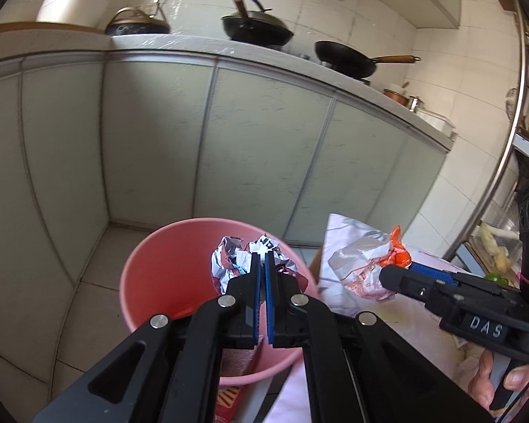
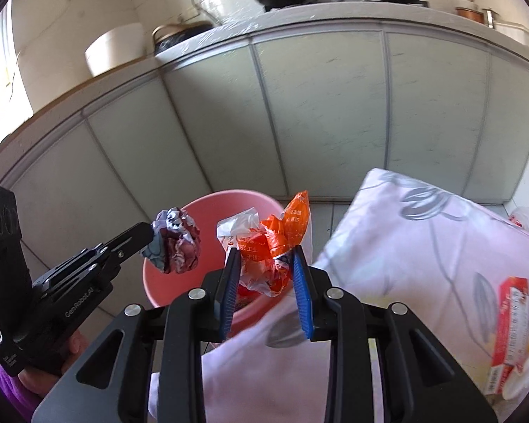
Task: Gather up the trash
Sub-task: 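Carry the crumpled paper and orange wrapper over the pink bucket, then open both tools to drop the paper and orange wrapper into the bucket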
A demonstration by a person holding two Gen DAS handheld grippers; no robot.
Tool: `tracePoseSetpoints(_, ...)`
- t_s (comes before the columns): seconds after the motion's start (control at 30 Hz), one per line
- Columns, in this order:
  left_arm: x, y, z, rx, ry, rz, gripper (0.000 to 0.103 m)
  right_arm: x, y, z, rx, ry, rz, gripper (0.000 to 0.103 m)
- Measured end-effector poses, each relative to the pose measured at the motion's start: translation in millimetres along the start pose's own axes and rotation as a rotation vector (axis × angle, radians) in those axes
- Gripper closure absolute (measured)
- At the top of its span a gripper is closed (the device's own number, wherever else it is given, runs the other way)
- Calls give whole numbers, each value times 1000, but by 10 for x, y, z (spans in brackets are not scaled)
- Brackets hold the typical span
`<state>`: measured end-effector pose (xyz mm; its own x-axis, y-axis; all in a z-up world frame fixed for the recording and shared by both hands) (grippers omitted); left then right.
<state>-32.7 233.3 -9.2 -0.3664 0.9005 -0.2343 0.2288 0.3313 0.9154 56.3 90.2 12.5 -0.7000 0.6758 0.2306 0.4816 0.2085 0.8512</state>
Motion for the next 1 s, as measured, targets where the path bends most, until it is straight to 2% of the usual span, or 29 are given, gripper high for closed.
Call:
tracePoseSetpoints(0.37,330,-277,220,69,89,1,101,207,-214,416,95,22,-30,73)
tracePoseSetpoints(0.67,442,-430,329,113,128,4,101,306,-322,654,147,20,-66,73)
tracePoseSetpoints(0.9,464,-451,344,119,138,10,100,382,-364,767,186,24,-85,68)
tracePoseSetpoints(1.0,481,-449,347,126,143,-1,97,379,-352,772,189,31,-73,63)
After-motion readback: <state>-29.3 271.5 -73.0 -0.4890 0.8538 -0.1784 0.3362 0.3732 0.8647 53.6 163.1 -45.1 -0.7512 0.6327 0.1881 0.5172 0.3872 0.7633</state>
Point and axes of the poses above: each gripper's, at about its wrist camera, not at the fingertips, and z roughly the way its jaws point, x to its left, y to its top, the point moved 2 cm from there along z, roughly the way its jaws point, and after that the axes turned 13 degrees about -x, right-handed, at the moved point
